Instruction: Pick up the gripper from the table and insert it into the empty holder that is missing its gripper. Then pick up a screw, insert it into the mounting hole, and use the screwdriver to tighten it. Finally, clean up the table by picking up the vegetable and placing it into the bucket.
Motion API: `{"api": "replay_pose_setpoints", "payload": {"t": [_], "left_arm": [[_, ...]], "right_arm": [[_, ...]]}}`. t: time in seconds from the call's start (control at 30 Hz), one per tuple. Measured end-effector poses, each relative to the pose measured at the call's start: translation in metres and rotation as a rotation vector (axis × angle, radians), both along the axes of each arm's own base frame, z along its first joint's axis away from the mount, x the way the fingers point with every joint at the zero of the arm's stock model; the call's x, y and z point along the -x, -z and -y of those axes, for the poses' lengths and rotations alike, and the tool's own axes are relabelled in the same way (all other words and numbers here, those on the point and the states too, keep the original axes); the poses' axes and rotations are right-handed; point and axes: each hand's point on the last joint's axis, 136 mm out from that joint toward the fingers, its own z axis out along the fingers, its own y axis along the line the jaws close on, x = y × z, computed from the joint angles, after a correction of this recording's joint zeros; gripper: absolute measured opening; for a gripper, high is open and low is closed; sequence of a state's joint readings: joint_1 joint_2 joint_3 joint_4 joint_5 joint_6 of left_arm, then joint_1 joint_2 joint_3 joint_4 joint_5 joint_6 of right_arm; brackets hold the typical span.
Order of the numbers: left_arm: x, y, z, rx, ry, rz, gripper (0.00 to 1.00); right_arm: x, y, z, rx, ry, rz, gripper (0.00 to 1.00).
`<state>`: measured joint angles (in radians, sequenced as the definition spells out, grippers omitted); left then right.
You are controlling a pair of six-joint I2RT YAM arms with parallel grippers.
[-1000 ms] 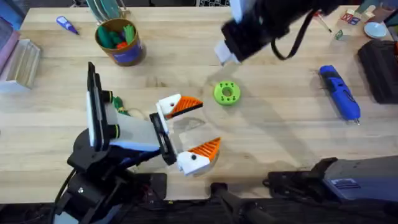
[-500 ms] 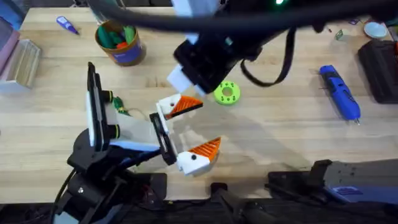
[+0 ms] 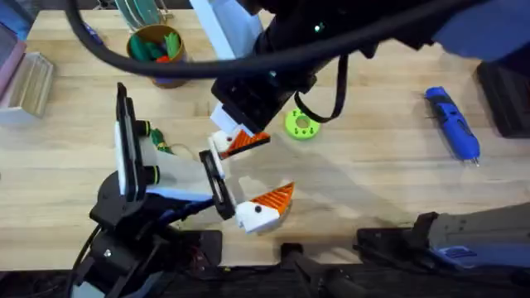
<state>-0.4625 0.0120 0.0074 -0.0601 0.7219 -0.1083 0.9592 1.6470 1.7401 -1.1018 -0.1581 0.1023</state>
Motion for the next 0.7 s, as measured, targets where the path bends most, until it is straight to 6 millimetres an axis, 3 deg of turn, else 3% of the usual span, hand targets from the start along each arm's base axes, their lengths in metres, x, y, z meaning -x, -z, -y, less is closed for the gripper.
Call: {"api": "replay_pose_setpoints", "payload": {"t": [0.4, 0.7], "left_arm": [[0.000, 0.000, 0.000, 0.000, 0.000, 0.000, 0.987], [0.000, 0.000, 0.000, 0.000, 0.000, 0.000, 0.987]], "right_arm": [[0.000, 0.001, -0.001, -0.001, 0.000, -0.001, 0.006], [-0.001, 0.019, -0.005, 0.044, -0.004, -0.033, 0.006]]}}
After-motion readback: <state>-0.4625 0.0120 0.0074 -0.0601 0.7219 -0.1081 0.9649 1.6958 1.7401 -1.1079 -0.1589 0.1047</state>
